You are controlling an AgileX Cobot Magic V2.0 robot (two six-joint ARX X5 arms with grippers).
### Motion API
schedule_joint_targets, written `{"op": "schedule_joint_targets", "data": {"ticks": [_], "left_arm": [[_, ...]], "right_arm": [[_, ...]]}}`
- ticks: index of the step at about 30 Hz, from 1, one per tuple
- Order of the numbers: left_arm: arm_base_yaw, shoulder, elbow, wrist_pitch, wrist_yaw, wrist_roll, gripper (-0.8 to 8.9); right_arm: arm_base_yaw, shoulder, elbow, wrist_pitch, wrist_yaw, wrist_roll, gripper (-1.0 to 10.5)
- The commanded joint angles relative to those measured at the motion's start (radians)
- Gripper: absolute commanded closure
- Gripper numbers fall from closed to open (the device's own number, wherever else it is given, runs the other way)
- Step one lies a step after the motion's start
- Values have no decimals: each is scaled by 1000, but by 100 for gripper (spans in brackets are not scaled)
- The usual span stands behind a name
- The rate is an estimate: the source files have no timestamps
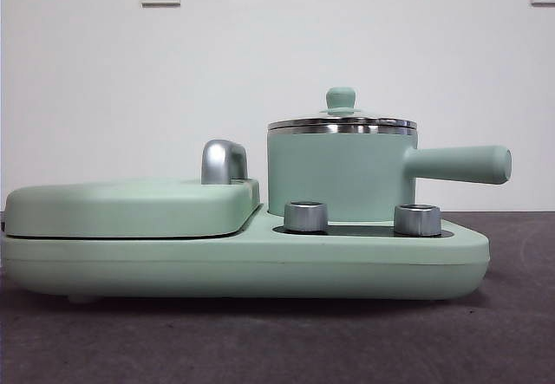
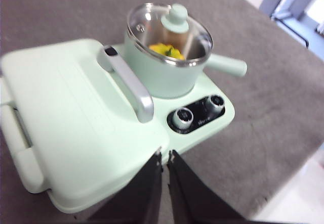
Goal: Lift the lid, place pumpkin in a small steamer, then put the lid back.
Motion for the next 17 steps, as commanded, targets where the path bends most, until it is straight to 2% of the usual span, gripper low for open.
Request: {"op": "schedule_joint_targets", "data": {"ticks": [1,6,12,17], "left_arm": [[45,-40,-41,57,1,-3,789],[224,-139,-257,291,0,36,789],[408,-298,-550,534,0,39,789],[496,-407,-754,670,-3,131,789]], "right_arm": [[5,3,7,11,0,10,932],[5,3,7,11,0,10,932],[5,3,7,11,0,10,932],[5,3,7,11,0,10,932]]}}
